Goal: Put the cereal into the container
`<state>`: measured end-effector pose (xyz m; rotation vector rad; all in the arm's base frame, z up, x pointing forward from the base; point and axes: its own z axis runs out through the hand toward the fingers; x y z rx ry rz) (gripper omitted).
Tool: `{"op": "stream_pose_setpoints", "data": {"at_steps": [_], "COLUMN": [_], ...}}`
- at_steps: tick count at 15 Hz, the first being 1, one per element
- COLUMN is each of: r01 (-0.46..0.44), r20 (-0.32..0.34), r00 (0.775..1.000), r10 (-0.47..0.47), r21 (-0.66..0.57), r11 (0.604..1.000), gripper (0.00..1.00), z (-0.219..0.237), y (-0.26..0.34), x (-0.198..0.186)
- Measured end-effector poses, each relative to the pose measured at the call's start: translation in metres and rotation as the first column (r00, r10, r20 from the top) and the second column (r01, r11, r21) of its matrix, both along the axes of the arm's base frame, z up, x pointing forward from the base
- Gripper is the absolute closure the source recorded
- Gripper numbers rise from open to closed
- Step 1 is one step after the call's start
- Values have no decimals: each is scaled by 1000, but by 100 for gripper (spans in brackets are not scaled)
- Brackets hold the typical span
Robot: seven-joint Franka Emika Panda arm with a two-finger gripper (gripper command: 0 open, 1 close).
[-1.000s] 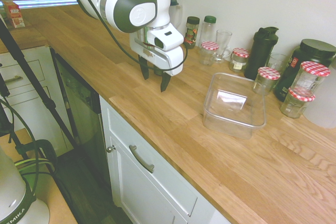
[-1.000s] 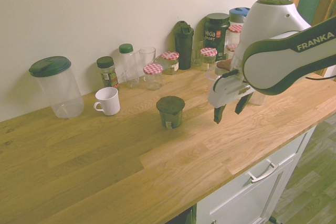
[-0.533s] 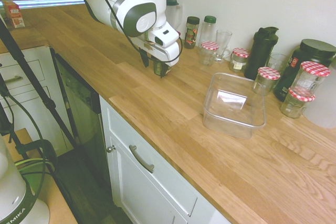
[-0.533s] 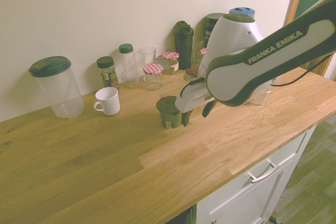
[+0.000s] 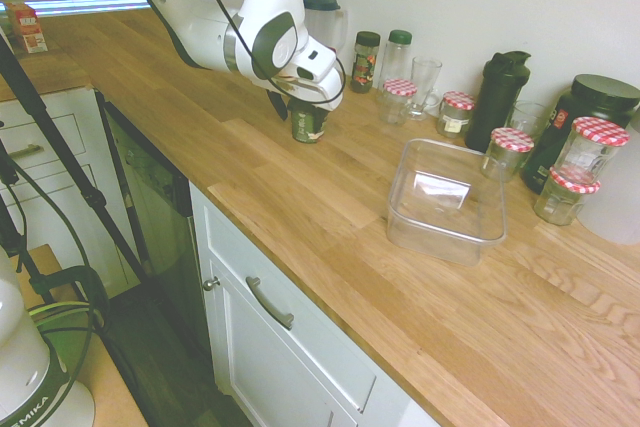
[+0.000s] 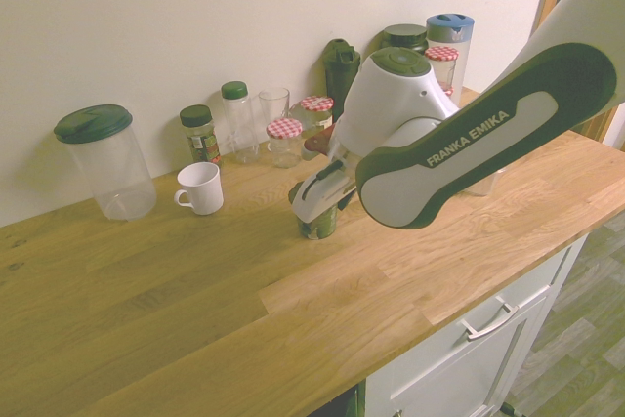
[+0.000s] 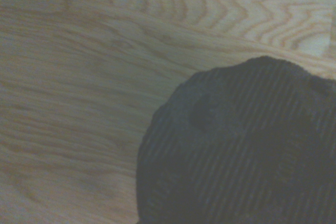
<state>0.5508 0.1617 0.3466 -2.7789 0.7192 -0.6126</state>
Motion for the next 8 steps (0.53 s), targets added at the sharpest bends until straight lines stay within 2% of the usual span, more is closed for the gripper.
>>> {"op": "stream_pose_setpoints", "data": {"at_steps": [7, 8], "r01": [3, 2], "r20": [56, 60], "r00": [998, 998], "r10": [-3, -2], "r21": [-8, -5], "r11": [1000, 1000], "gripper": [0, 100], "z": [-6, -5], "y": [1, 2], "x": [11, 12]}}
